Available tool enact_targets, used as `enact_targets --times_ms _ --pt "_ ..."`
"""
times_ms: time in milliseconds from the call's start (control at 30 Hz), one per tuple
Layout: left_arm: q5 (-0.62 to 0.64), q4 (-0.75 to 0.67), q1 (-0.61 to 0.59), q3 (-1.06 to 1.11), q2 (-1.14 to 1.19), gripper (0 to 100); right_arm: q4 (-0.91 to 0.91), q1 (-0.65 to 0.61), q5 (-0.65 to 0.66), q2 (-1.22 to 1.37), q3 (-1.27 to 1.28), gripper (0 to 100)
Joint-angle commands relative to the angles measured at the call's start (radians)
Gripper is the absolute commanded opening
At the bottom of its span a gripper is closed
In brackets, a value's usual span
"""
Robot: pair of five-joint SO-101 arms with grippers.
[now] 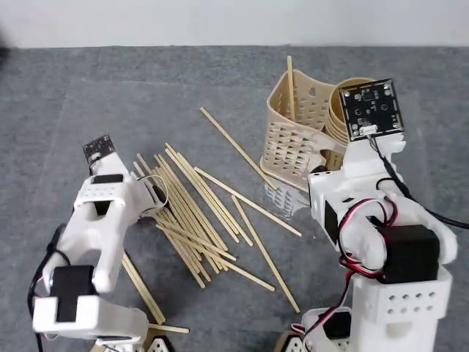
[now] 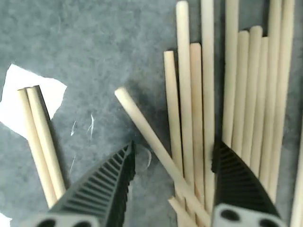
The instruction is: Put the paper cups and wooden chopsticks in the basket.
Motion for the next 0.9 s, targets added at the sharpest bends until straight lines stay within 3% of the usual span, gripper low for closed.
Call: enact_targets --times_ms 0,200,500,867 --pt "0.008 0.074 0.008 -0.133 0.098 26 0.008 0.013 0.014 -0.016 -0.005 19.8" --pt "0.006 0.250 0.008 -0.363 0.308 25 0.008 0.013 0.014 -0.016 -0.005 19.8" --pt "0.006 0.370 0.063 -0.582 0.471 2 0.008 0.013 0.014 -0.018 -0.005 19.8" --pt "0.008 0.445 0.086 -0.736 0.569 1 0.016 0.012 0.014 -0.148 -0.002 19.8"
